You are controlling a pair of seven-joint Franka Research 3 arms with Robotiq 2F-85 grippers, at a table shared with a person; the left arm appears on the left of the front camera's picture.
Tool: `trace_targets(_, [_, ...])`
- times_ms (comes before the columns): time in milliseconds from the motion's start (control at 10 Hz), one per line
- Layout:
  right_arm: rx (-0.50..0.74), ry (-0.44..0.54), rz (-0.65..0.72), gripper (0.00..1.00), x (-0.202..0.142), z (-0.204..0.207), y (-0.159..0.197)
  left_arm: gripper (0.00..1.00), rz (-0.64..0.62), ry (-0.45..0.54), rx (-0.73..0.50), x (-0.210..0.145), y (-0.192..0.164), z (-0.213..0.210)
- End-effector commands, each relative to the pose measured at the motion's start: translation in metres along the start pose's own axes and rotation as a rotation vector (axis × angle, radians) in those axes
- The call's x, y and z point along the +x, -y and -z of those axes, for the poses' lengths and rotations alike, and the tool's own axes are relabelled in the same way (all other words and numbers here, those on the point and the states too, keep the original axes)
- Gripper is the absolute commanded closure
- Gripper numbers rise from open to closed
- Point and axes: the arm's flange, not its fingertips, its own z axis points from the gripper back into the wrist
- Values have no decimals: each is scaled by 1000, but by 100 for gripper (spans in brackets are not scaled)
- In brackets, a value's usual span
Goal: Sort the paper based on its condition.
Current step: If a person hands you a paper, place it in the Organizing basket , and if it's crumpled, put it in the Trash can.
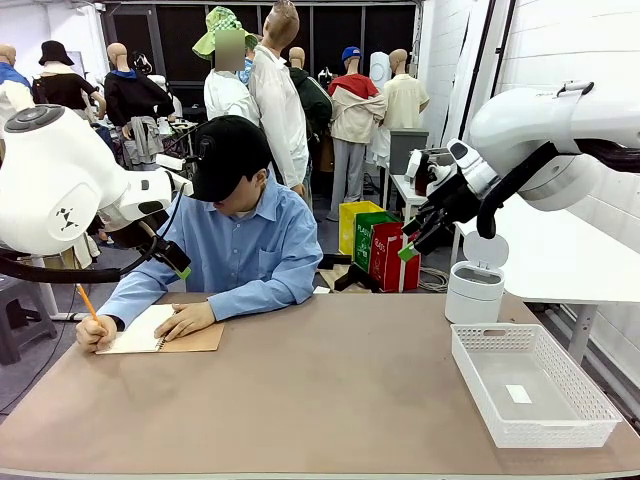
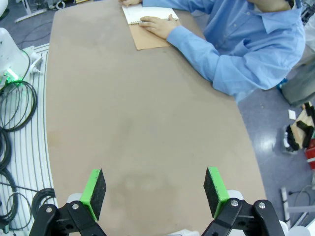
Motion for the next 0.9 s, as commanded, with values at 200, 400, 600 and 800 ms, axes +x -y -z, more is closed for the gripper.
trace_targets(200, [10, 14, 8, 0, 0, 0, 0, 0, -2, 1, -3, 0, 0, 0])
trace_targets(400, [10, 14, 8, 0, 0, 0, 0, 0, -2, 1, -3, 0, 0, 0])
trace_targets(600, [10, 14, 8, 0, 0, 0, 0, 0, -2, 1, -3, 0, 0, 0])
trace_targets(800, [10, 14, 8, 0, 0, 0, 0, 0, -2, 1, -3, 0, 0, 0])
